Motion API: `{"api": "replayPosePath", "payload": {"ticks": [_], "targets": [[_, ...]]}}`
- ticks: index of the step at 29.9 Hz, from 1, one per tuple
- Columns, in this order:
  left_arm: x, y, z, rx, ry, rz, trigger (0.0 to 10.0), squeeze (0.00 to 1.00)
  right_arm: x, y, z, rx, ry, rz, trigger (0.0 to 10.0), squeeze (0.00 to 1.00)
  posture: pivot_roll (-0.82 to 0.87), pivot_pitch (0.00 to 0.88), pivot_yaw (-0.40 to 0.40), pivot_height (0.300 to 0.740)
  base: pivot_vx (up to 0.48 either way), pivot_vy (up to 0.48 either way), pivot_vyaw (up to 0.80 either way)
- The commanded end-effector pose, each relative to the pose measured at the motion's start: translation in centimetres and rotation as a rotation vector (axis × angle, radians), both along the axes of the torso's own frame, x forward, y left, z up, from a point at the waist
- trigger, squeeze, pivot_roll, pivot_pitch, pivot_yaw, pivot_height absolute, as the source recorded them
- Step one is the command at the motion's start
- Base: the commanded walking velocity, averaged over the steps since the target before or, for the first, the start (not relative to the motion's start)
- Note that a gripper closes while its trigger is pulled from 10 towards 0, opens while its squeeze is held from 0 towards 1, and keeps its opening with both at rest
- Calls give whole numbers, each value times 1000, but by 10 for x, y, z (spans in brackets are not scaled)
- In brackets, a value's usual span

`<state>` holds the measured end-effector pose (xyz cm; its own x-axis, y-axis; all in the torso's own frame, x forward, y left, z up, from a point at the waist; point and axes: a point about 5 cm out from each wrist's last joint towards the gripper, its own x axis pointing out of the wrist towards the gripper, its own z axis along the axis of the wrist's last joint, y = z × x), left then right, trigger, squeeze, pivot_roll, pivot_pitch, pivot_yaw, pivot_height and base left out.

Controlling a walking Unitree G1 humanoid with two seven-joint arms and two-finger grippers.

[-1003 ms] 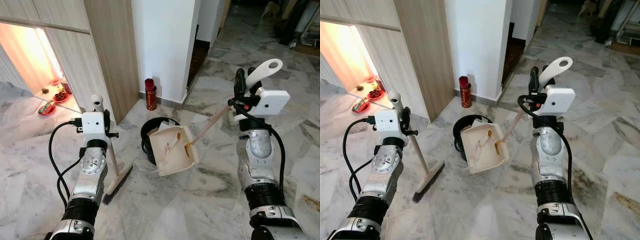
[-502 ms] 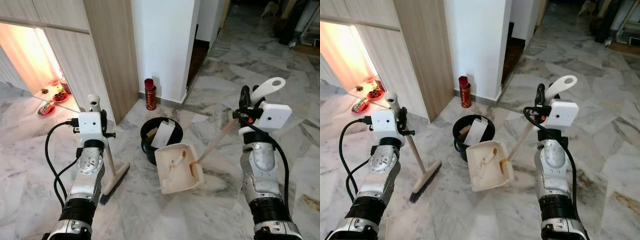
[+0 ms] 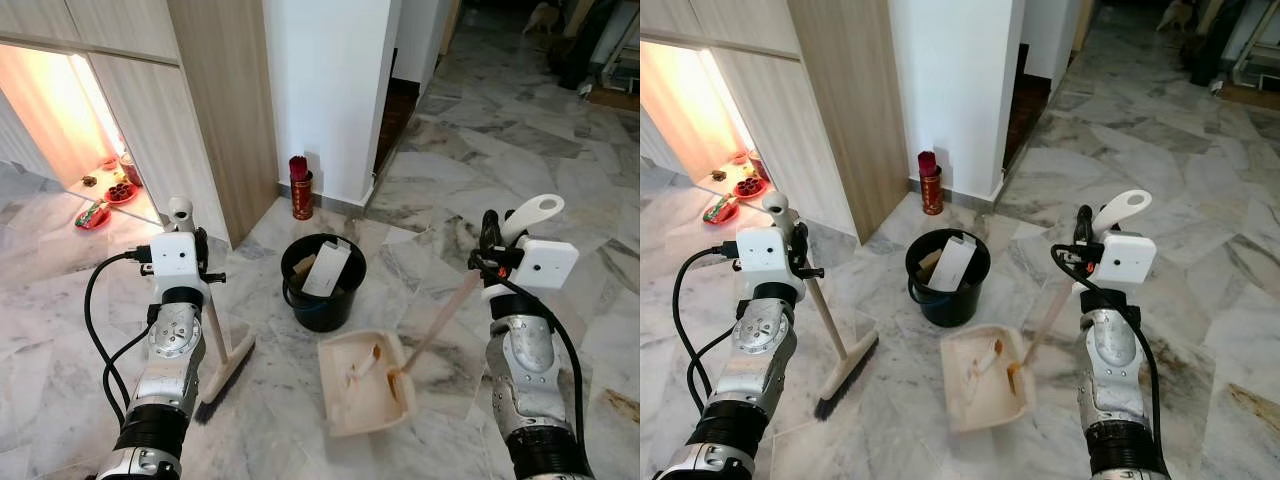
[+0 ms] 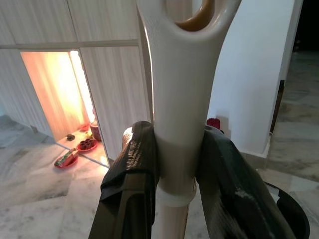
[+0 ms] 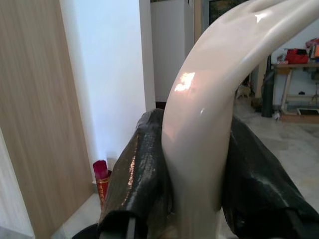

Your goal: Sweep floor

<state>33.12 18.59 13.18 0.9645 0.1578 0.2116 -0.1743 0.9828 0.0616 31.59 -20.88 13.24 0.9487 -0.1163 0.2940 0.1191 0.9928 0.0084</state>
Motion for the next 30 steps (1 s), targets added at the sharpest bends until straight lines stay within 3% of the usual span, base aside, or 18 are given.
{"api": "replayPosePath", "payload": {"ticks": [1, 5, 10, 18, 30], "targets": [[-2, 5, 0, -7, -22, 14, 10000, 0, -1, 0, -1, 16, -16, -8, 10000, 0, 37, 0, 23, 740, 0, 0, 0], [-3, 10, -6, -53, 4, 34, 10000, 0, -1, 0, -6, 17, 6, -2, 10000, 0, 33, 0, 20, 740, 0, 0, 0], [-1, 18, -16, -171, 43, 83, 10000, 0, 1, -4, -15, 16, 43, -4, 10000, 0, 26, 1, 16, 740, 0, 0, 0], [1, 19, -26, -235, 73, 75, 10000, 0, 1, -7, -22, 21, 66, -12, 10000, 0, 11, 0, 15, 740, 0, 0, 0], [6, 19, -23, -260, 50, 63, 10000, 0, 2, -17, -28, 13, 86, -29, 10000, 0, 0, 0, 16, 740, 0, 0, 0]]}}
